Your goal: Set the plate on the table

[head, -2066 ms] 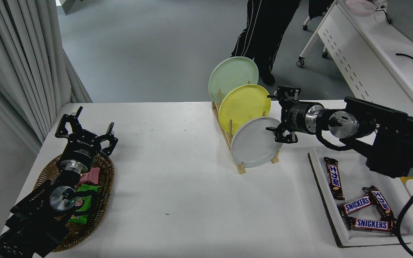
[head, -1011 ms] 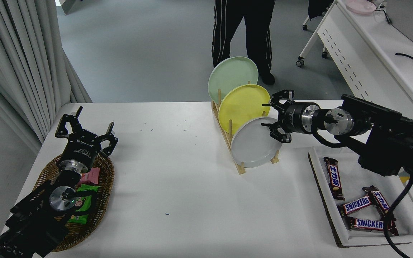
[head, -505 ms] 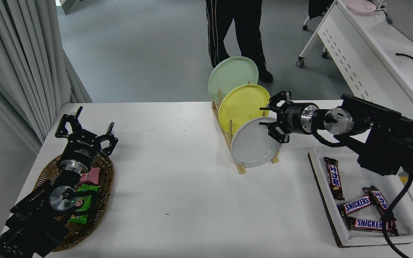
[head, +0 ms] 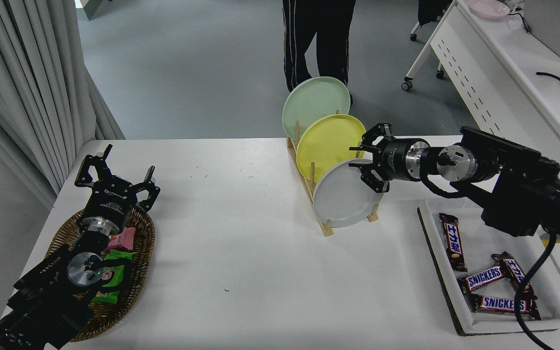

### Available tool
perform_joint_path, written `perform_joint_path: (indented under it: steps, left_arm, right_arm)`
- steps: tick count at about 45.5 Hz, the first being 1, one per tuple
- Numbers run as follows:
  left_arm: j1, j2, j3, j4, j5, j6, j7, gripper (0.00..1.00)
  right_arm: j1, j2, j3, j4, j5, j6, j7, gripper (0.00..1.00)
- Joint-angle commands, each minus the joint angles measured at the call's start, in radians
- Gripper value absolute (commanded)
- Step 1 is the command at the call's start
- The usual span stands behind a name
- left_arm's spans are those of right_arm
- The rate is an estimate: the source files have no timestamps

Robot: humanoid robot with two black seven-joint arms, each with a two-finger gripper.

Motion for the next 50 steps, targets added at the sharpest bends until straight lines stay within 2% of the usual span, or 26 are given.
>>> perform_joint_path:
  steps: [1,20,26,29,36,50]
  left_arm:
    - [0.001,0.0,0.0,0.0,0.0,0.0,0.0,1.0]
    - [-0.001,0.0,-0.001,0.0,0.0,0.0,0.0,1.0]
    - [-0.001,0.0,-0.001,0.0,0.0,0.0,0.0,1.0]
    - [0.001,0.0,-0.001,0.0,0.0,0.0,0.0,1.0]
    - [-0.001,0.0,-0.001,0.0,0.0,0.0,0.0,1.0]
    - [-0.001,0.0,0.0,0.0,0.0,0.0,0.0,1.0]
  right_arm:
    - [0.001,0.0,0.0,-0.001,0.0,0.001,-0.008,0.2]
    - [-0.001,-0.002,0.0,-0.001,0.0,0.001,-0.009,0.16]
    - [-0.001,-0.003,0.008,0.0,0.0,0.01,-0.011,0.11]
    - [0.001,-0.003,0.008,-0.001,0.0,0.014,-0.017,0.05]
    - [-0.001,-0.005,0.008,-0.001,0.0,0.014,-0.023,0.01]
    - [0.001,-0.008,0.011,-0.001,0.0,0.024,-0.035,0.0]
